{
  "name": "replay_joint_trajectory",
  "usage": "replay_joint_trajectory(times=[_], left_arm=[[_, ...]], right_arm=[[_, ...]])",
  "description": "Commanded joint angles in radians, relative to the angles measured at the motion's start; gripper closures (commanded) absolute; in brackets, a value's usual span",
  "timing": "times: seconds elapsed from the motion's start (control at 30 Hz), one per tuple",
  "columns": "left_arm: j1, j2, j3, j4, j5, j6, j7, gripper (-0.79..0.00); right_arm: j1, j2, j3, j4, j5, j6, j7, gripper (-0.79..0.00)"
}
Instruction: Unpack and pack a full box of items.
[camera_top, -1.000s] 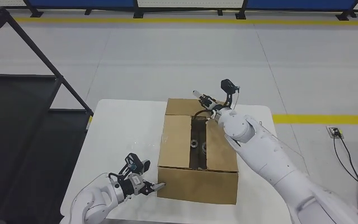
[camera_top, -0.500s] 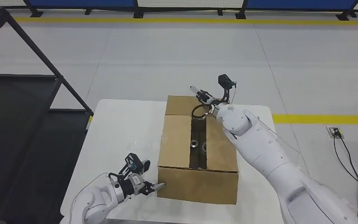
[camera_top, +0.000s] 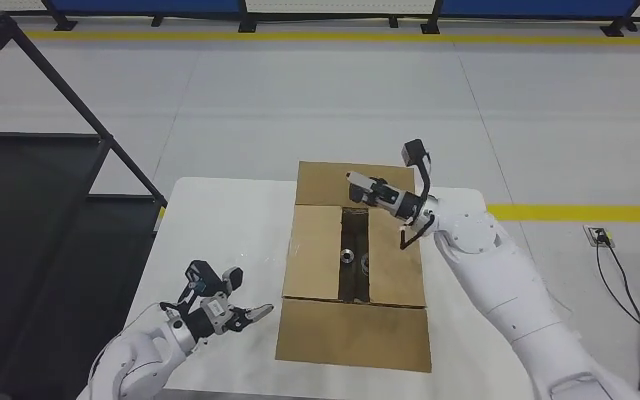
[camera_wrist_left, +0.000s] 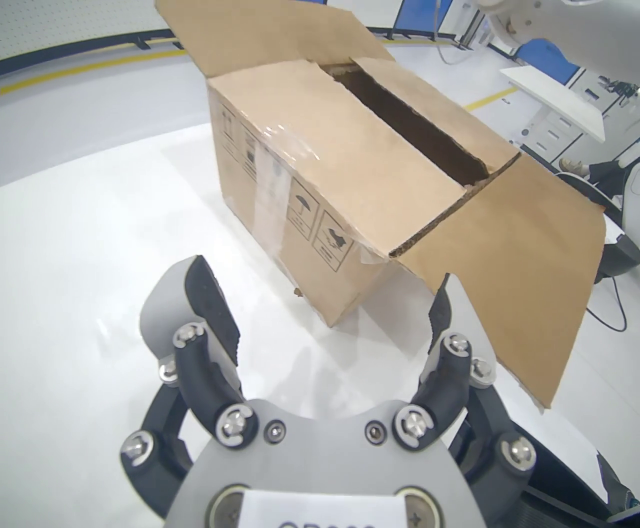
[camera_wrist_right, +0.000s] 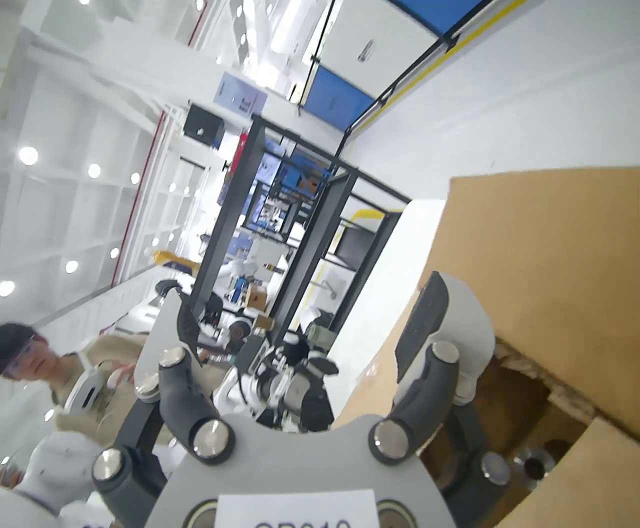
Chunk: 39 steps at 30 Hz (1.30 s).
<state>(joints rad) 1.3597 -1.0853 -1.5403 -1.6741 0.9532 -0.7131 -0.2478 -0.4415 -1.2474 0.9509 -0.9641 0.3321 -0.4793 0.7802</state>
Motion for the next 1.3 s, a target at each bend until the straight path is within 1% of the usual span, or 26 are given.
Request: replay_joint_trajectory(times=[0.0, 0.1, 0.23, 0.3, 0.33, 0.4, 0.47, 0.5, 0.53, 0.6, 0.67, 0.73, 0.8, 0.9, 1.1, 1.27], left_arm=[[0.024, 0.006, -0.051, -0.019, -0.006, 0.012, 0.011, -0.785], [0.053, 0.014, -0.107, -0.028, -0.010, -0.005, -0.002, -0.785], [0.053, 0.014, -0.107, -0.028, -0.010, -0.005, -0.002, -0.785], [0.053, 0.014, -0.107, -0.028, -0.010, -0.005, -0.002, -0.785], [0.054, 0.014, -0.107, -0.027, -0.009, 0.003, -0.002, -0.785], [0.057, 0.012, -0.098, -0.034, 0.010, 0.062, 0.002, -0.785], [0.059, 0.009, -0.084, -0.034, 0.002, 0.095, 0.019, -0.785], [0.058, 0.008, -0.078, -0.034, -0.003, 0.101, 0.024, -0.785], [0.057, 0.008, -0.075, -0.035, -0.001, 0.102, 0.026, -0.785], [0.057, 0.008, -0.071, -0.037, 0.001, 0.104, 0.031, -0.785], [0.057, 0.008, -0.069, -0.039, 0.003, 0.105, 0.036, -0.785], [0.056, 0.009, -0.066, -0.039, 0.004, 0.106, 0.038, -0.785], [0.054, 0.009, -0.061, -0.040, 0.007, 0.108, 0.038, -0.785], [0.052, 0.009, -0.052, -0.043, 0.011, 0.112, 0.040, -0.785], [0.060, 0.007, -0.022, -0.081, 0.013, 0.119, 0.047, -0.785], [0.053, 0.005, 0.014, -0.109, 0.022, 0.129, 0.044, -0.785]], right_arm=[[-0.019, 0.022, 0.043, -0.049, -0.059, 0.077, 0.024, -0.785], [-0.019, 0.022, 0.043, -0.049, -0.059, 0.077, 0.024, -0.785], [-0.019, 0.022, 0.043, -0.049, -0.059, 0.077, 0.024, -0.785], [-0.037, 0.019, 0.028, -0.059, -0.062, 0.110, 0.027, -0.785], [-0.038, 0.017, 0.016, -0.060, -0.075, 0.133, 0.034, -0.785], [-0.038, 0.010, -0.011, -0.057, -0.101, 0.164, 0.044, -0.785], [-0.037, 0.001, -0.037, -0.033, -0.086, 0.187, 0.085, -0.785], [-0.031, -0.003, -0.050, -0.015, -0.098, 0.203, 0.086, -0.785], [-0.025, -0.009, -0.067, -0.003, -0.110, 0.219, 0.091, -0.785], [-0.015, -0.021, -0.088, 0.022, -0.088, 0.227, 0.118, -0.785], [0.004, -0.031, -0.109, 0.055, -0.109, 0.245, 0.107, -0.785], [0.014, -0.044, -0.124, 0.079, -0.089, 0.251, 0.116, -0.785], [0.027, -0.056, -0.136, 0.104, -0.071, 0.246, 0.124, -0.785], [0.040, -0.074, -0.148, 0.130, -0.036, 0.205, 0.136, -0.785], [0.069, -0.095, -0.132, 0.166, 0.066, 0.133, 0.186, -0.785], [0.088, -0.113, -0.127, 0.171, 0.132, 0.119, 0.207, -0.785]])
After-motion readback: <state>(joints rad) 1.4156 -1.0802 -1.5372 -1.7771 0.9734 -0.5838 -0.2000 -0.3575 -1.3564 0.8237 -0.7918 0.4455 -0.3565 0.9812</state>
